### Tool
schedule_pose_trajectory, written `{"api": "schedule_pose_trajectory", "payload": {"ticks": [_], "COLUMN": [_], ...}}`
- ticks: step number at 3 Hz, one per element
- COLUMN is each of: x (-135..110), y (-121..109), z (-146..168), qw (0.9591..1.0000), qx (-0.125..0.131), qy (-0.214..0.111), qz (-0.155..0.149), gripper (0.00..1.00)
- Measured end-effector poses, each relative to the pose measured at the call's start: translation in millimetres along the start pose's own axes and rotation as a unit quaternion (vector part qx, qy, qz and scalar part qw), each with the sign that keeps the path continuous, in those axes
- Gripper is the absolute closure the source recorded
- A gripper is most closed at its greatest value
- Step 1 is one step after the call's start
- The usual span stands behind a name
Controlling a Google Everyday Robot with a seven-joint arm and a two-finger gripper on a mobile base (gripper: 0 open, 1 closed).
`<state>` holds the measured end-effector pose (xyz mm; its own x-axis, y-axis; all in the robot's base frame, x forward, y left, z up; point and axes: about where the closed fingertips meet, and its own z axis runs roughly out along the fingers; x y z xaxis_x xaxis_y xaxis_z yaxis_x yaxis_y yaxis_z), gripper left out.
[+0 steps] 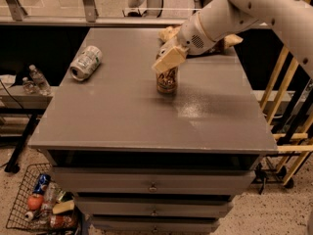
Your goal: Move orange can near 7up can
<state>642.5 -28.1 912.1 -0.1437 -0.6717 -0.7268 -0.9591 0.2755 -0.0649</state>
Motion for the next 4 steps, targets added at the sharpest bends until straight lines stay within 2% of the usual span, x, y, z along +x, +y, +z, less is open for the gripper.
{"api": "schedule_pose_trajectory", "payload": {"ticks": [1,2,3,4], "x": [-13.0,-41.8,-42.7,-50.2], "y": [2.8,9.0,9.0,4.9], "z": [-16.5,-42.9,-42.3,-15.4], "qw": [0.9998,0.9980,0.9980,0.9985], "qx": [0.007,0.017,0.017,0.003], "qy": [-0.012,-0.039,-0.040,-0.037], "qz": [-0.014,-0.046,-0.047,-0.041], "gripper": [0.76,0.98,1.00,1.00]}}
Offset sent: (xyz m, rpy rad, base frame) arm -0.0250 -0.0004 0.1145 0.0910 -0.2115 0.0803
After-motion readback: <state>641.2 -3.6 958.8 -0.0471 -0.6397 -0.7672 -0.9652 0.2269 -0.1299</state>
